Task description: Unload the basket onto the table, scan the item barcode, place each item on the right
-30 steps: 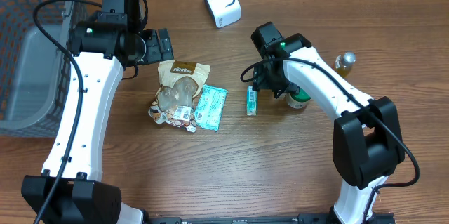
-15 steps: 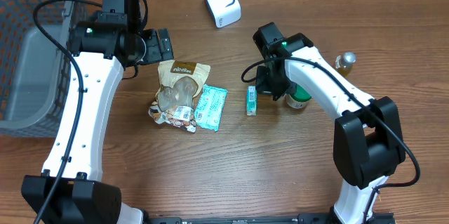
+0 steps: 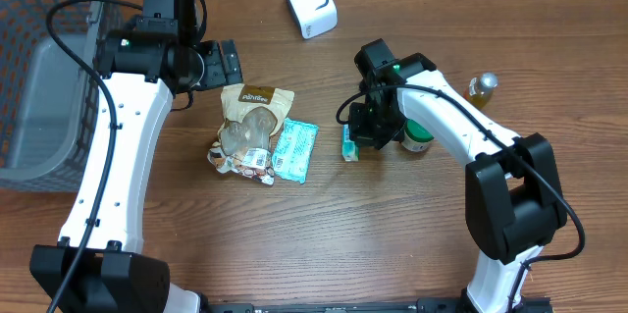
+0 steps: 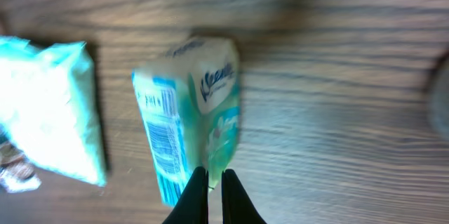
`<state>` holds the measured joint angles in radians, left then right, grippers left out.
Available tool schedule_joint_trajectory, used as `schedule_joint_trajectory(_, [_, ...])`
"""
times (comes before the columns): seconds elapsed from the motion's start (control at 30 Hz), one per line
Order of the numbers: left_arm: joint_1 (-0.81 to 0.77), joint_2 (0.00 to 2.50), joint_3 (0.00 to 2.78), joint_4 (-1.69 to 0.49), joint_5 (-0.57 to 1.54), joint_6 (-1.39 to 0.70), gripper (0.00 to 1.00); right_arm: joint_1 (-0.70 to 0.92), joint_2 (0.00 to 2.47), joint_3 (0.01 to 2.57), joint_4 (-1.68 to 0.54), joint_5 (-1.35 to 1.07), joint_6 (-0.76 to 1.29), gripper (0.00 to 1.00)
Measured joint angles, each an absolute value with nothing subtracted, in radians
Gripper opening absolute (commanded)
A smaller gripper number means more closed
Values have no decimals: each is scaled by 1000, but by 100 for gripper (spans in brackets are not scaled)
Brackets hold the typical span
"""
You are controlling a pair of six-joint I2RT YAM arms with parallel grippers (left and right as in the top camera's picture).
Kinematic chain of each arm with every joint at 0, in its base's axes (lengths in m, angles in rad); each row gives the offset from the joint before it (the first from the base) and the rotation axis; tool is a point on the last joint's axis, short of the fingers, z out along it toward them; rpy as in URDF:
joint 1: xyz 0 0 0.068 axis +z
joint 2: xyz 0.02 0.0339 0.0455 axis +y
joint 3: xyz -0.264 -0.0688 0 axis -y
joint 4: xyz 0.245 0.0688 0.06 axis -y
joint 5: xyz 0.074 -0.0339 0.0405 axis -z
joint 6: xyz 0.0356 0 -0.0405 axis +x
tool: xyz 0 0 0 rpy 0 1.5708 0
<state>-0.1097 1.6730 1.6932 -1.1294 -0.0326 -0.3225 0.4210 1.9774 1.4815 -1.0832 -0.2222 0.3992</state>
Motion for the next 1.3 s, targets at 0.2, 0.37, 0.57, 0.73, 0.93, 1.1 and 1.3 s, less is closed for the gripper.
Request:
schedule_joint_trajectory(0.2, [-110, 1673, 1693, -1129, -33, -323, 100, 433, 1977, 1481, -1079, -270, 356, 7])
schedule_joint_trajectory(0.37, [-110, 1673, 1693, -1129, -33, -323, 100, 437, 1977, 1481, -1052, -282, 337, 14])
schedule_joint_trajectory(0.57, [-110, 1673, 1693, -1129, -33, -323, 100, 437, 1977, 1481, -1042, -284, 330, 22])
schedule_joint_trajectory(0.73, [-110, 1673, 1693, -1129, -33, -323, 100, 437, 1977, 1475, -1009, -284, 328, 27])
schedule_joint_trajectory(0.93, [-110, 1673, 1693, -1129, -33, -323, 100, 437, 1977, 1403, -903, -284, 328, 29])
schedule_joint_trajectory(1.1, [-110, 1673, 1693, -1129, -33, -323, 100, 437, 1977, 1359, -830, -285, 332, 29])
schedule_joint_trajectory(1.3, [-110, 1673, 1693, -1129, -33, -323, 100, 437, 1977, 1352, -808, -285, 348, 29])
